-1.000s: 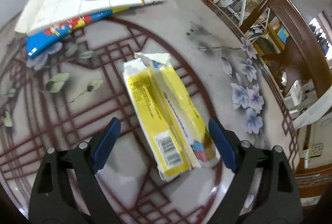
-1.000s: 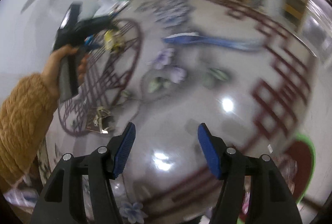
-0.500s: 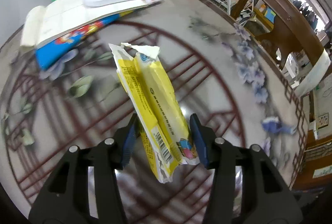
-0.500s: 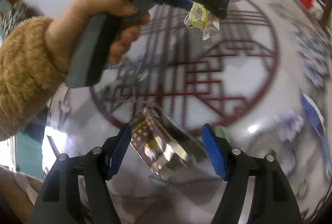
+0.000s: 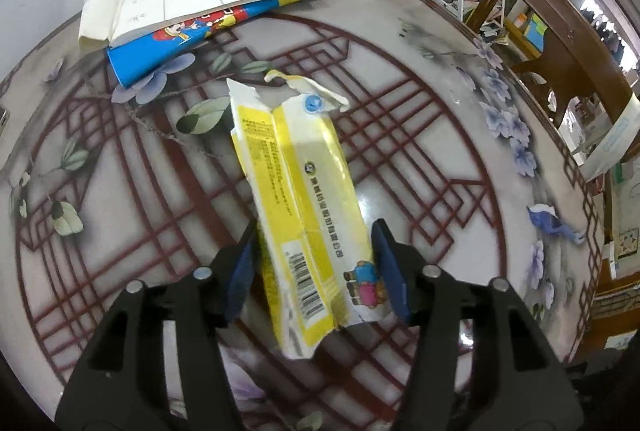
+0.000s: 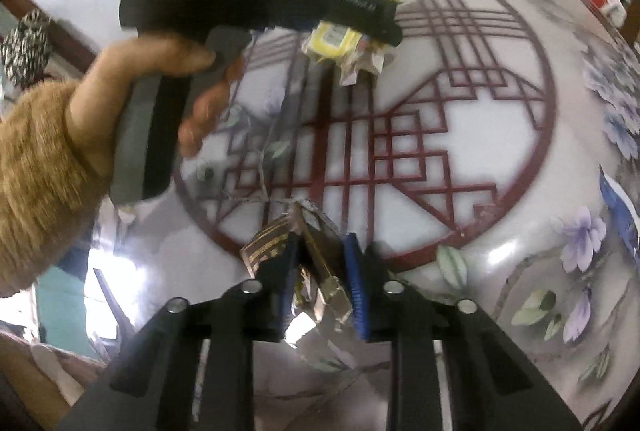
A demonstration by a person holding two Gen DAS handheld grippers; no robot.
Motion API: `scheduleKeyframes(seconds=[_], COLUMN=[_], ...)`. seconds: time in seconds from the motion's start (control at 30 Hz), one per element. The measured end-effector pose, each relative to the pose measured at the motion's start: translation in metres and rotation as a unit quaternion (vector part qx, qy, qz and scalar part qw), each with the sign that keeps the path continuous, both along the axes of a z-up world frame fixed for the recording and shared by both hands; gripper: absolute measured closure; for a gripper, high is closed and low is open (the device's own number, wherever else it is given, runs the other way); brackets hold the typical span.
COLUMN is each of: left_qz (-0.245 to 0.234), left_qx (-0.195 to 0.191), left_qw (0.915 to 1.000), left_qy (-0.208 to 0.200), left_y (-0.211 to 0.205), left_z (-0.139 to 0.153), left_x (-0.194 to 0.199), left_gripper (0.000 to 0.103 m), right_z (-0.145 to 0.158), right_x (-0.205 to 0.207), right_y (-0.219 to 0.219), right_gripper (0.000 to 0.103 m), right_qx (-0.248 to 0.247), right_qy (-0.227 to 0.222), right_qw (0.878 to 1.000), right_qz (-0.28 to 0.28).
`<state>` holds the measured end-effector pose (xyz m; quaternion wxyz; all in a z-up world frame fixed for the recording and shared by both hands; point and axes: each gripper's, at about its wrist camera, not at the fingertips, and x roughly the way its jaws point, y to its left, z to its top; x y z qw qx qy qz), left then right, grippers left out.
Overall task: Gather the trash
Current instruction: 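Grasp the yellow wrapper with the left tool while the right tool grasps the gold cigarette box, then carry the yellow wrapper and gold box over the red bucket with both tools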
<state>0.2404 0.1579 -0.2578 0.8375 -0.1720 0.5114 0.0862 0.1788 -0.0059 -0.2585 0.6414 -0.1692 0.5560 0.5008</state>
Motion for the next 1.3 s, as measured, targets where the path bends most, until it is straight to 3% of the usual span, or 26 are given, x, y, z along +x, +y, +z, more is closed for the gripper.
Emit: scheduleKeyframes(seconds=[0.13, 0.17, 0.2, 0.27, 0.37, 0.53, 0.7, 0.83, 0.93, 1.3], left_qz=[0.013, 0.016, 0.020, 0.026, 0.034, 0.043, 0.042, 0.042, 0.036, -0.031], left_qx=[-0.004, -0.002, 0.002, 0.007, 0.014, 0.029, 0.043, 0.043, 0.047, 0.036], left_qw=[0.9998, 0.9997, 0.9994, 0.9990, 0.9984, 0.9968, 0.9948, 0.9927, 0.9911, 0.9830], left_qy=[-0.015, -0.020, -0.028, -0.036, -0.044, -0.060, -0.083, -0.104, -0.119, -0.178], left_y=[-0.001, -0.001, -0.001, -0.002, -0.005, -0.012, -0.019, -0.025, -0.032, -0.093], left_z=[0.011, 0.015, 0.021, 0.031, 0.044, 0.065, 0.088, 0.106, 0.120, 0.169], left_x=[-0.013, -0.017, -0.024, -0.036, -0.056, -0.083, -0.105, -0.118, -0.128, -0.143], left_gripper=[0.055, 0.056, 0.056, 0.056, 0.056, 0.056, 0.055, 0.055, 0.055, 0.055], right_z=[0.004, 0.005, 0.007, 0.012, 0.013, -0.001, -0.004, -0.001, 0.018, 0.118], right_x=[-0.006, -0.007, -0.007, -0.010, -0.015, -0.033, -0.051, -0.056, -0.056, -0.069], right_y=[-0.004, -0.007, -0.010, -0.012, -0.008, 0.000, -0.004, -0.020, -0.038, -0.108], right_gripper=[0.079, 0.071, 0.057, 0.042, 0.042, 0.045, 0.082, 0.082, 0.082, 0.081], right_qx=[-0.009, -0.007, -0.004, 0.004, -0.010, -0.064, -0.081, -0.068, -0.043, 0.042], right_qy=[-0.017, -0.015, -0.012, -0.010, -0.026, -0.077, -0.077, -0.053, -0.046, -0.110], right_qw=[1.000, 1.000, 1.000, 1.000, 1.000, 0.995, 0.994, 0.996, 0.995, 0.969], right_qz=[-0.002, -0.009, -0.013, -0.018, -0.005, 0.013, 0.010, -0.026, -0.077, -0.218])
